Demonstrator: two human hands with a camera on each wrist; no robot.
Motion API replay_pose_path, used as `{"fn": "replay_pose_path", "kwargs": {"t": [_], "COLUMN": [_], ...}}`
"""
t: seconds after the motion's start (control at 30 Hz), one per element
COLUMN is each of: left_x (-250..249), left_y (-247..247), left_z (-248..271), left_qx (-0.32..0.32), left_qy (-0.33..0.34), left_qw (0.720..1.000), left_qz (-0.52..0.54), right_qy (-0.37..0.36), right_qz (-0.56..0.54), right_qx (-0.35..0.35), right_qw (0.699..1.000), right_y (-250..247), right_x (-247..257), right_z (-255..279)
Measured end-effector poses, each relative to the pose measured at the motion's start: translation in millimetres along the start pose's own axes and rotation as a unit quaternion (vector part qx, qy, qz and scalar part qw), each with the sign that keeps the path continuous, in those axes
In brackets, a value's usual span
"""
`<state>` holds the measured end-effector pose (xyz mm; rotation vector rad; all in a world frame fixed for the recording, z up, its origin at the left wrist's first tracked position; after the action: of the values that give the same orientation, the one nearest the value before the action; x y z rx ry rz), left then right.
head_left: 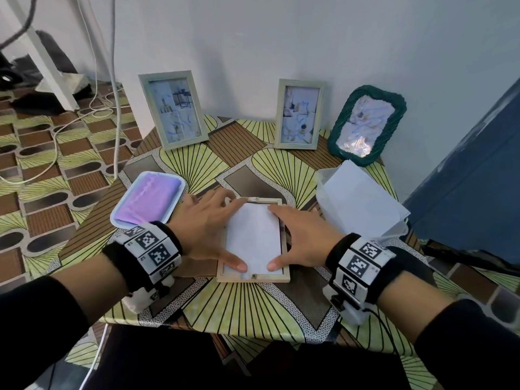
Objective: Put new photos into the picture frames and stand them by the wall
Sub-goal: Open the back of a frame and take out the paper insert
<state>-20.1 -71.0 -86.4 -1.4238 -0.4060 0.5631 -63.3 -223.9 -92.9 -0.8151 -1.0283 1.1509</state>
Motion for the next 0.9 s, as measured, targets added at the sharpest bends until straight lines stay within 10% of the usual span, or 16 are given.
{"fn": "replay_pose_path", "kwargs": {"t": [0.9], "left_x": [19], "left_y": [-12], "left_z": [-19], "left_qx": [0.018], "left_qy": [-0.101], "left_qw": [0.983], "left_qz": [0.153], "right_qy": [0.008], "right_qz": [-0.089], "right_qx": [0.003], "right_qw": [0.996], "right_y": [12], "right_x": [-8], "right_z": [8]}}
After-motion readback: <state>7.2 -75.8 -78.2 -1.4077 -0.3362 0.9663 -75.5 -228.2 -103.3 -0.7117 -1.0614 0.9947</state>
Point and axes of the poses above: each hand's wrist, its own z-axis away from the middle knuckle, its own y-axis out of the palm, x = y × z, the point moved 9 cm from there along -z, towards the middle knuckle, and after that the axes turned 14 degrees about y, right-handed, at the moved point
